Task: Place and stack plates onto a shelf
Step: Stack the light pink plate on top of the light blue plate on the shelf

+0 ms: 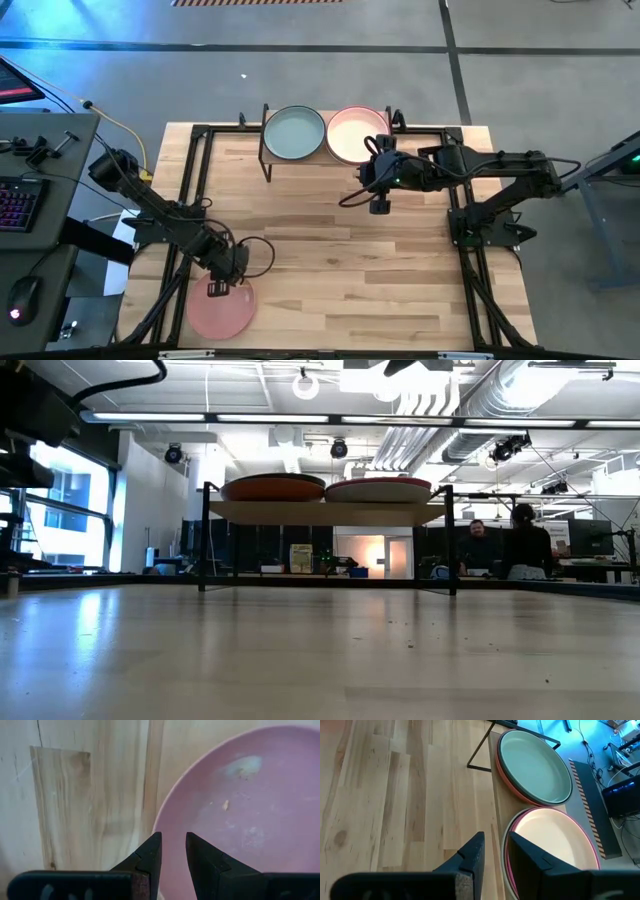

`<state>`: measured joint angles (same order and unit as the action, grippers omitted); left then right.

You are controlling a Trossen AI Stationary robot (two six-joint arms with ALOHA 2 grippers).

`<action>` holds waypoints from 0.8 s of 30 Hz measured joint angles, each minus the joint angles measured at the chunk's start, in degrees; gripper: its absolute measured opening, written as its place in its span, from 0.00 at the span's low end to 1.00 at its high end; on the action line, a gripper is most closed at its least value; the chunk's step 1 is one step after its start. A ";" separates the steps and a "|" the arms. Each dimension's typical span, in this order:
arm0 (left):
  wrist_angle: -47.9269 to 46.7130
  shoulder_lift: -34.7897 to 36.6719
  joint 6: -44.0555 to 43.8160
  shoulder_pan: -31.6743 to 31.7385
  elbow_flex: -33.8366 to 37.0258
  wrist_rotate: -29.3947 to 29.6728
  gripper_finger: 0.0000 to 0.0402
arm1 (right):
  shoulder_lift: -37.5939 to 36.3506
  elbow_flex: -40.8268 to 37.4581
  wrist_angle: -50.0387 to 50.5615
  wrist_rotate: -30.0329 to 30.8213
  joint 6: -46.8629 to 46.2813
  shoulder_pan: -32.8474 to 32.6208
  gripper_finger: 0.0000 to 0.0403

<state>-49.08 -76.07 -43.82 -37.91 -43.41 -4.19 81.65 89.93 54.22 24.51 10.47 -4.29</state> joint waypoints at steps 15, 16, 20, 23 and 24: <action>4.31 -0.02 -1.05 0.00 4.47 -0.46 0.19 | 0.00 0.00 0.00 0.00 -0.01 0.00 0.19; 4.24 -0.02 -1.08 -0.02 4.47 -0.49 0.19 | 0.00 0.00 0.00 0.00 0.01 0.00 0.19; 5.37 0.02 -2.60 -0.01 4.47 -1.12 0.19 | 0.00 0.00 0.00 0.00 0.00 0.00 0.19; 5.34 0.22 -3.05 -0.02 4.17 -3.10 0.19 | 0.02 0.00 0.00 0.00 -0.01 0.00 0.19; 4.74 0.22 -3.04 -0.02 3.78 -3.14 0.19 | 0.00 0.00 0.00 0.00 -0.01 0.00 0.19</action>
<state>-44.35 -75.85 -46.85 -37.93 -39.63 -7.33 81.65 89.93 54.22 24.51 10.46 -4.29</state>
